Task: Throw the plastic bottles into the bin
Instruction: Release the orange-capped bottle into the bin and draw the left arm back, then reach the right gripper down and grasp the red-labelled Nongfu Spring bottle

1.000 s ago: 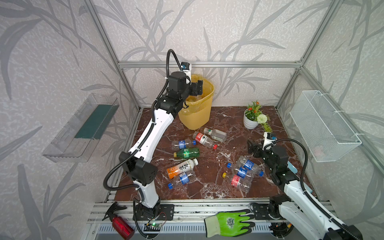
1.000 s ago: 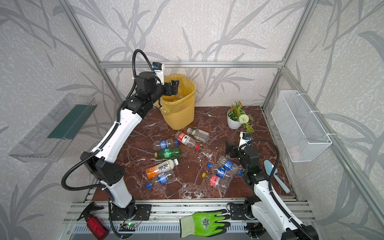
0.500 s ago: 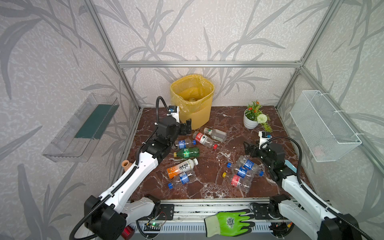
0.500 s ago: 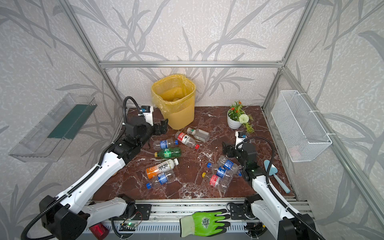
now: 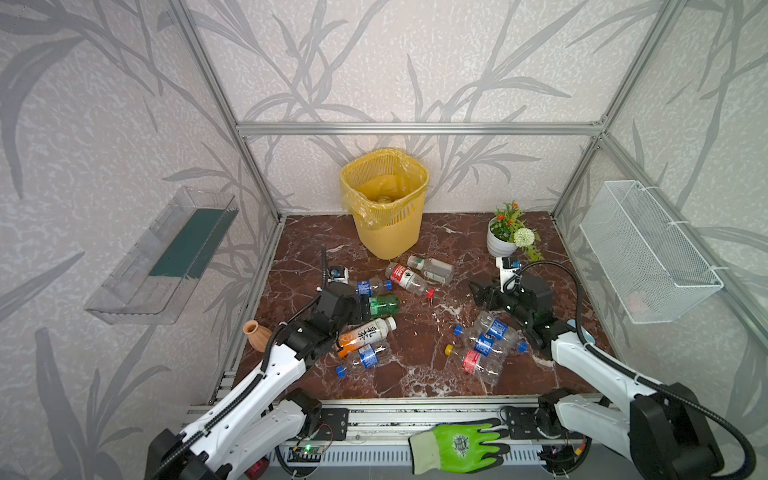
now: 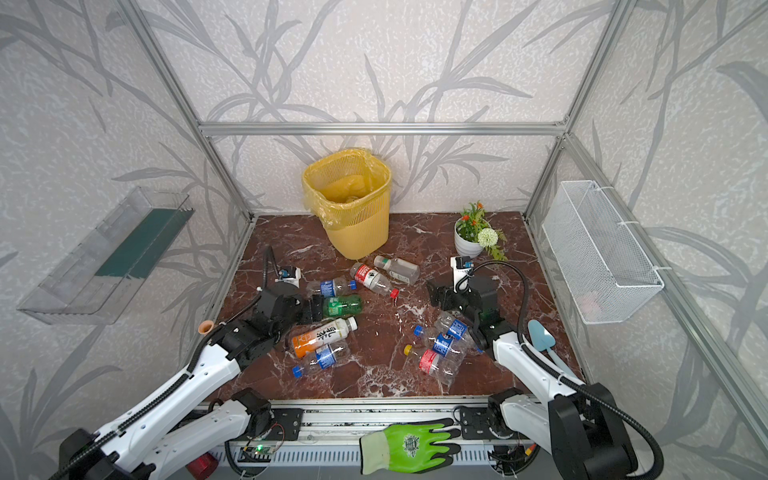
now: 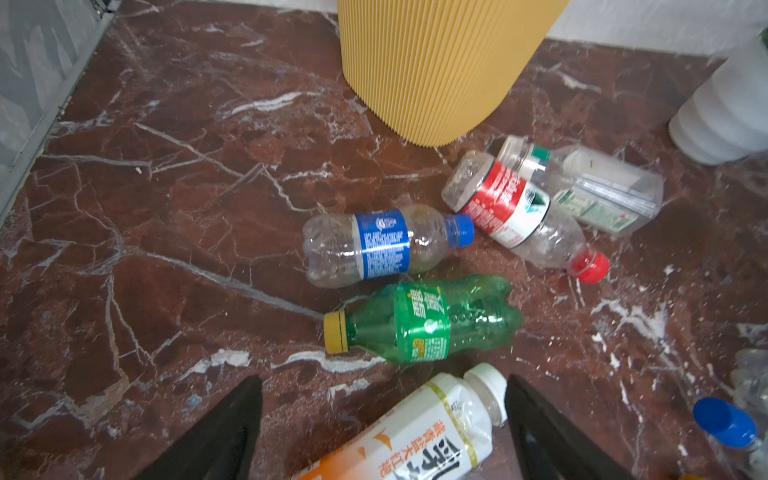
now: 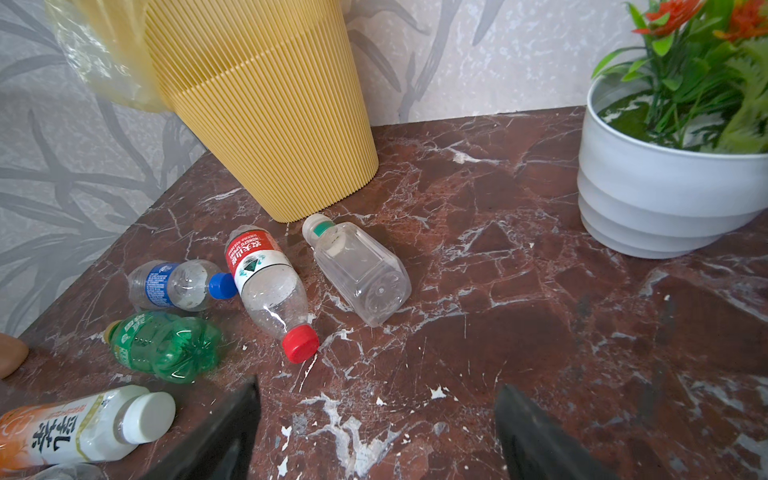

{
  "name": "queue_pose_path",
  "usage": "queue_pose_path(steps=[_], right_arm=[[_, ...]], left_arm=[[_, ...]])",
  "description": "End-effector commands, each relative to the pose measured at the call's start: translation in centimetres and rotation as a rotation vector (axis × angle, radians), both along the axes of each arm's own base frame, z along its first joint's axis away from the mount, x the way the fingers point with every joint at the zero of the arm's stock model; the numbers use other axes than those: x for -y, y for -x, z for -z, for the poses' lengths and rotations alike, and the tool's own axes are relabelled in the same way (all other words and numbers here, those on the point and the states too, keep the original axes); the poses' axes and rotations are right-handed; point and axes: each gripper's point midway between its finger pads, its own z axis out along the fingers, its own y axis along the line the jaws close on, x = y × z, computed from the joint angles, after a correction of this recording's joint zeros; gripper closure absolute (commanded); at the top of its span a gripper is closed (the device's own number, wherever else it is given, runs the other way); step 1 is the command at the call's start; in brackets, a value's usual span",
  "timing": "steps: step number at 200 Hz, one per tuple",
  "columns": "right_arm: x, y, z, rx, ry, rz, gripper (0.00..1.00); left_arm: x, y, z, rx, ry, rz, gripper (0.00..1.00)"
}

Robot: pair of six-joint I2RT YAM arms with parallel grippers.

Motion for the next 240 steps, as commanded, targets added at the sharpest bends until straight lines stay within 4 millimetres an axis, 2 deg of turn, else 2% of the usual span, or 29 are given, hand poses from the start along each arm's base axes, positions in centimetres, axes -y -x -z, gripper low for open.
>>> queue_pose_path(steps=[1,23,67,121,132,134,145,176,191,240], right_arm=[[-1.6,-0.8,-2.1,0.05,-0.012,-0.043,0.12],[-3.3,-0.9,-1.9,0.042,0.03,-0.093,0.13],[-8.6,-1.1,-0.3,-0.006,0.178,-0.258,0.14],[-15.3,-2.4,3.6,-0.088,0.362,-0.415,0.17],[-16.4,-2.8,3.8,-0.089,0.386,-0.436,0.17],[-16.5,-2.8,4.7,-0.108,0.399,-0.44,0.17],[-17.5,-3.2,5.6,-0.119,0.429,-0.461,0.18],[-19.1,-3.9,7.4,-0.16,0.487,-0.498,0.19],[-18.8,-4.8,8.1,-0.152,0.537,-0.478,0.19],[-19.4,-5.9,9.5,-0.168,0.611,-0.507,0.21]], left_arm=[[-0.6,1.1,1.4,-0.077,-0.105,-0.02,0.09],[0.0,0.9,2.1,-0.092,-0.13,-0.004,0.09],[0.7,0.2,2.3,-0.08,-0.116,0.001,0.09],[-0.8,0.4,2.0,-0.05,-0.117,-0.088,0.07],[-1.0,0.4,1.9,-0.044,-0.118,-0.094,0.07],[-1.1,0.4,2.0,-0.043,-0.12,-0.096,0.07],[-1.3,0.5,1.9,-0.039,-0.123,-0.1,0.06],[-1.7,0.5,2.2,-0.038,-0.135,-0.116,0.04],[-1.7,0.5,2.2,-0.036,-0.135,-0.117,0.03],[-1.8,0.5,2.1,-0.028,-0.142,-0.117,0.01]])
